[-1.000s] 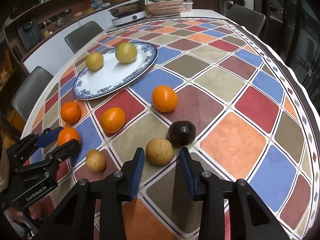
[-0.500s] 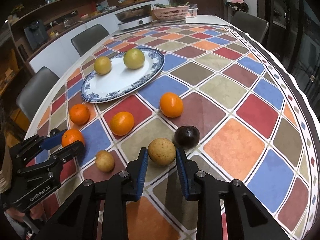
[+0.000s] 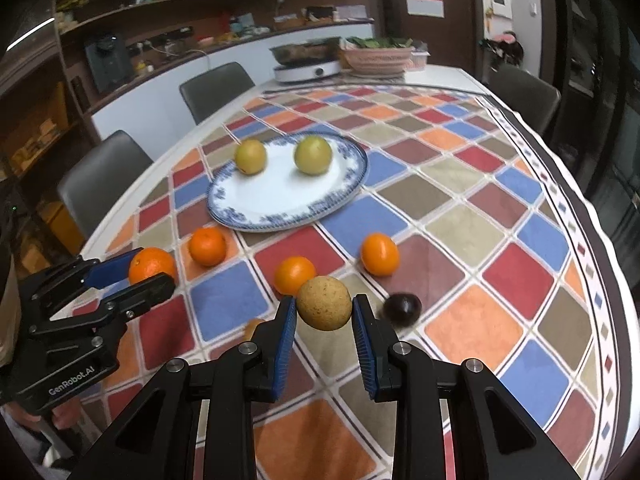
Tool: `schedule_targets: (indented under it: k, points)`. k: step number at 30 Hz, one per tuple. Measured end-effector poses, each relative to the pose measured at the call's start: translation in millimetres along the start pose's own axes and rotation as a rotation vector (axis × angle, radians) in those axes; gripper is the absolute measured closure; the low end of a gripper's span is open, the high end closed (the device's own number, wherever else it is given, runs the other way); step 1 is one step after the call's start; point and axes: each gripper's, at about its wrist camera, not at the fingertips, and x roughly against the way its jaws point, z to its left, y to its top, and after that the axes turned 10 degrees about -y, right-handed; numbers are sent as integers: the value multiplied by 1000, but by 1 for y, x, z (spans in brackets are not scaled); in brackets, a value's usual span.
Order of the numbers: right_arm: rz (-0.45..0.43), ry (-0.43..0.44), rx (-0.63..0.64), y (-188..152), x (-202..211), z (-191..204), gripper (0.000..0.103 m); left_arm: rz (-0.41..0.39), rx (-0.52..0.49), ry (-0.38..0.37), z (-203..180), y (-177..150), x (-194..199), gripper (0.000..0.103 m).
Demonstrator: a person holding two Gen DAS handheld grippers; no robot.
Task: Organize fruits
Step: 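Carry the orange with the left tool while the right tool carries the kiwi to the plate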
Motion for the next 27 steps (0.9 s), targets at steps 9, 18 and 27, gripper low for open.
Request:
schedule_targets:
  k: [9, 18, 27]
  points:
    - [-49, 49, 53, 31, 10, 13, 73, -51, -2, 8, 7, 22, 13, 63]
    - [-92, 59, 120, 69, 2, 25, 73, -64, -3, 21, 25, 49, 4, 63]
    - [-60, 81, 124, 101, -30, 30, 73, -33, 14, 16, 52, 80, -25, 63]
